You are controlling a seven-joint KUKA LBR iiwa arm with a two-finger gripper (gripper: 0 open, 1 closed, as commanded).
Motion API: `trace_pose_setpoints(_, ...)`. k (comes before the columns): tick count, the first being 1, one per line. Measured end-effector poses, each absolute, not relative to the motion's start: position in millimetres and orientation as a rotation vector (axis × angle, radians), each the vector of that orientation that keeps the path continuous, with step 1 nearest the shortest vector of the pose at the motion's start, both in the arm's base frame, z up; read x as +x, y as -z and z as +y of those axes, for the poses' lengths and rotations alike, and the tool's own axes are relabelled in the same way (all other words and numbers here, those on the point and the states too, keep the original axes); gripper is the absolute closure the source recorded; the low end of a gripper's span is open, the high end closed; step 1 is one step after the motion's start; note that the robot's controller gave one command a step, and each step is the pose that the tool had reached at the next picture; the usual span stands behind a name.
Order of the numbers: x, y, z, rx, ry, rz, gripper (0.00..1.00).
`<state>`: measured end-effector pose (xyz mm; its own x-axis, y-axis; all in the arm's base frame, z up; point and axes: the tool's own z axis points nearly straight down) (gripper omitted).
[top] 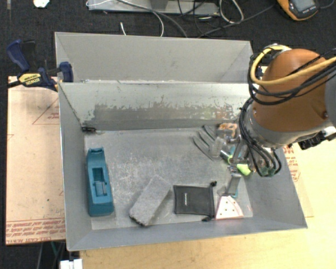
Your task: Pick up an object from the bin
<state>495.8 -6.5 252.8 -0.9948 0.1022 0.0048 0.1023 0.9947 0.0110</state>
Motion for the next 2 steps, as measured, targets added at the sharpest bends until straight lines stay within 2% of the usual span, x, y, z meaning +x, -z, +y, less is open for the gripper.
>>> trace_pose_setpoints(1,488.9,-205.3,38.0,-0.007,0.019,-3.141,0.00)
trace_pose_setpoints(2,486.1,-154.8,25.9,-0.004,0.015,-3.142,0.00)
